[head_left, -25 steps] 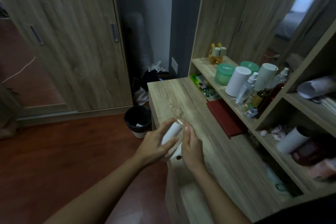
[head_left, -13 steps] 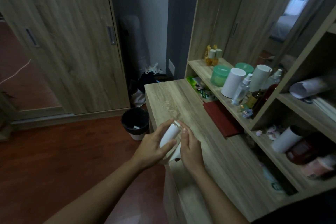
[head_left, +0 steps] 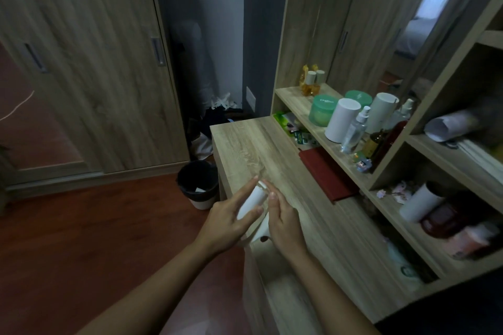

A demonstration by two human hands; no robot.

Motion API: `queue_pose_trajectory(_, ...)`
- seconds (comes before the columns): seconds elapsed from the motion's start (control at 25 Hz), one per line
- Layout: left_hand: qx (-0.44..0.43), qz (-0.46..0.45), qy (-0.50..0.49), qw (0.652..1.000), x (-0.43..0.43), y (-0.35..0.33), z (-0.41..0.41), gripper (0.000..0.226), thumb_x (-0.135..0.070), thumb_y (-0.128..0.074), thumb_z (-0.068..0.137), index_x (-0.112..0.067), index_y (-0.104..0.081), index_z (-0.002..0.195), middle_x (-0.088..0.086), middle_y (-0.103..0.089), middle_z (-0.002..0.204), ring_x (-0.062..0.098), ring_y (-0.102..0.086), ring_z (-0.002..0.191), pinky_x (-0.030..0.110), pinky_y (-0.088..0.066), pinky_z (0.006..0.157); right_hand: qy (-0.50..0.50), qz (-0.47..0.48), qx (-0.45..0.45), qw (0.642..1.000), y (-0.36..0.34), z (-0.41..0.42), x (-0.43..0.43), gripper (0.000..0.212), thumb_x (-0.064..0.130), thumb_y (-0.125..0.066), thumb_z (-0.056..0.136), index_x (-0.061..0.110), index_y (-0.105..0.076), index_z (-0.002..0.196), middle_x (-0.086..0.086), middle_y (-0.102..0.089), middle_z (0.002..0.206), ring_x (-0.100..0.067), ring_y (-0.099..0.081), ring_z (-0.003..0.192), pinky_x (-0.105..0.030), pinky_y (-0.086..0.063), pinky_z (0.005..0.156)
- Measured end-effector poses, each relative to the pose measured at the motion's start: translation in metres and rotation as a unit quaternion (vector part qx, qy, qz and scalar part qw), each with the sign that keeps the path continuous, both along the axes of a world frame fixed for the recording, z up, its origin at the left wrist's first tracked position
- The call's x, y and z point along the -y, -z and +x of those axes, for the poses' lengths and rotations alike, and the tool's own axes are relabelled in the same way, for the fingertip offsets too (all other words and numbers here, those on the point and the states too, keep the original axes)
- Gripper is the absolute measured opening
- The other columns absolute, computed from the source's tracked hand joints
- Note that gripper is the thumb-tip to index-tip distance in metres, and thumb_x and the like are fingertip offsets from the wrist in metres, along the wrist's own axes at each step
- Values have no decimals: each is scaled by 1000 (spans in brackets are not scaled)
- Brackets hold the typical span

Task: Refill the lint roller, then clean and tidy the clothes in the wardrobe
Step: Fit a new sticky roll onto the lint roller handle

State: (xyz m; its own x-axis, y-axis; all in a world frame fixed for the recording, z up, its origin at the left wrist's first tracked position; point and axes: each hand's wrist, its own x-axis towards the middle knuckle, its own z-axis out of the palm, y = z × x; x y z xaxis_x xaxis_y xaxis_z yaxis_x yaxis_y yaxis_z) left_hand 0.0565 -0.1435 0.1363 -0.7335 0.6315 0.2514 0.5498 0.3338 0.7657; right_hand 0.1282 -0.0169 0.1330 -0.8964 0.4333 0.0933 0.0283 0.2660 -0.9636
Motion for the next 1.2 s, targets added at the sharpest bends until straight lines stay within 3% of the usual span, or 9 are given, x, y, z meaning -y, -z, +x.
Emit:
queue_pose_trajectory(0.08,1,-1,-8,1000,1,-1,1,57,-57,-48,83,-61,-23,133,-31,-40,127,-37,-34,99,-8,-27,84,-23,-4,2,1000,-3,1,-1,34,29,-28,101,41,-42,130,22,-53,124,-5,-52,121,-43,-47,99)
queue_pose_trajectory(0.16,-9,1,-7,1000,3,-4,2,58,-57,-47,82,-61,-22,134,-30,-41,128,-36,-38,96,-7,-30,82,-36,1,-1,999,-2,2,1,35,33,-27,100,42,-38,132,17,-53,129,-3,-52,122,-39,-46,101)
queue_pose_trajectory(0.28,-22,19,-13,999,6,-4,4,62,-58,-49,82,-56,-22,138,-23,-49,131,-18,-51,105,1,-38,83,-22,38,-12,999,2,2,3,42,50,-24,93,46,-37,133,6,-60,128,-8,-61,110,-41,-54,88)
queue_pose_trajectory(0.36,-17,44,-23,999,8,-2,5,63,-57,-52,81,-49,-28,138,-15,-58,127,-7,-57,107,11,-46,86,-15,62,-26,998,2,1,3,52,53,-22,89,39,-41,135,4,-64,123,-7,-65,103,-40,-56,82)
queue_pose_trajectory(0.48,-28,58,-34,997,10,-2,6,58,-54,-55,79,-42,-37,133,-13,-65,116,-9,-59,102,8,-45,83,-18,58,-42,997,1,2,5,57,51,-22,89,28,-44,136,3,-62,127,-2,-59,113,-30,-51,92)
queue_pose_trajectory(0.6,-26,58,-27,998,10,-4,7,61,-52,-57,79,-38,-39,136,-12,-65,118,-7,-59,104,4,-41,84,-16,37,-44,998,1,4,6,46,44,-25,93,32,-44,133,7,-57,131,4,-50,121,-18,-44,99)
queue_pose_trajectory(0.8,-30,54,-12,998,6,-8,9,63,-53,-56,80,-38,-37,138,-14,-59,126,-6,-57,110,5,-41,87,-6,27,-42,999,1,8,5,37,32,-27,95,37,-41,129,18,-52,125,22,-43,114,-2,-35,93)
queue_pose_trajectory(1.04,-19,44,-11,999,7,-6,10,67,-54,-56,79,-32,-39,140,-21,-55,125,-17,-51,110,2,-38,85,-5,19,-37,999,7,9,4,35,21,-29,101,40,-39,128,21,-51,122,26,-45,108,-1,-37,90)
queue_pose_trajectory(1.2,-20,38,-8,999,7,-4,8,67,-54,-55,79,-33,-39,140,-20,-56,124,-11,-53,111,4,-41,85,-6,13,-38,999,10,7,5,35,25,-28,100,40,-40,129,21,-51,124,22,-45,112,-6,-39,94)
